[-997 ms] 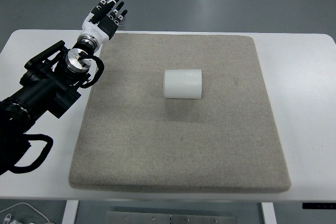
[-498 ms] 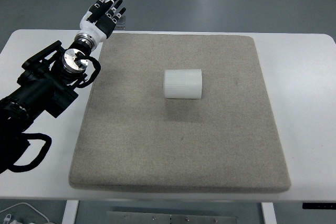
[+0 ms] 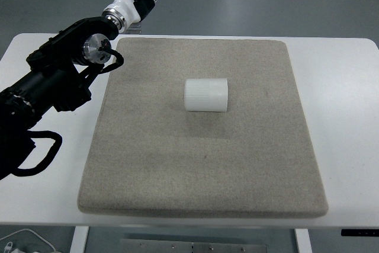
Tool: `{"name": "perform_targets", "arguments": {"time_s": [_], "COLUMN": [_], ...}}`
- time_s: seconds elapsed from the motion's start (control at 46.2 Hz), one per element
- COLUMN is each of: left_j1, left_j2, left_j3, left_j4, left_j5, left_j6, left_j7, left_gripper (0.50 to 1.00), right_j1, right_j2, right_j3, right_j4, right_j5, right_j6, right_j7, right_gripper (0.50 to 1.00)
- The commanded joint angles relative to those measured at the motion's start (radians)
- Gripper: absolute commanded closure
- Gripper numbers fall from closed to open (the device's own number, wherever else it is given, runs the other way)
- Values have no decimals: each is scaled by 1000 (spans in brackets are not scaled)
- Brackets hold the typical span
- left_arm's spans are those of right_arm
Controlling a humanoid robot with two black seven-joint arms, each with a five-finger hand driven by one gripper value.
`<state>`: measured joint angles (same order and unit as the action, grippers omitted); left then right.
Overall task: Flip white cup upright
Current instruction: 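Swing the left hand over the board above the white cup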
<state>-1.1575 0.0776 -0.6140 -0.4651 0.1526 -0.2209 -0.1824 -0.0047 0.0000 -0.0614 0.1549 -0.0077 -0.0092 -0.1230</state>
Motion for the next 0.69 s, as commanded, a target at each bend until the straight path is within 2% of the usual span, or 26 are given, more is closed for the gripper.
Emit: {"name": "perform_targets", "arguments": {"time_s": [0.0, 0.303, 0.412, 0.498, 0.672], "left_j1": [-21, -88, -102, -110, -120], "left_j2": [4, 48, 70, 96, 168], "left_j3": [74, 307, 373, 402, 410], "left_j4": [-53, -185, -243, -308, -454], "left_j5": [31, 162, 245, 320, 429], "left_j6": [8, 20, 38, 71, 69], "left_j7": [1, 15, 63, 125, 234], "left_gripper": [504, 506, 508, 508, 508], "right_j1": [0, 0, 0, 0, 0], "right_j2": [0, 0, 0, 0, 0], "right_j3": [0, 0, 0, 0, 0], "right_j4": [0, 0, 0, 0, 0], "right_j5": [0, 0, 0, 0, 0], "right_j6": [0, 0, 0, 0, 0], "right_j7": [0, 0, 0, 0, 0], "right_gripper": [570, 570, 570, 570, 570]}}
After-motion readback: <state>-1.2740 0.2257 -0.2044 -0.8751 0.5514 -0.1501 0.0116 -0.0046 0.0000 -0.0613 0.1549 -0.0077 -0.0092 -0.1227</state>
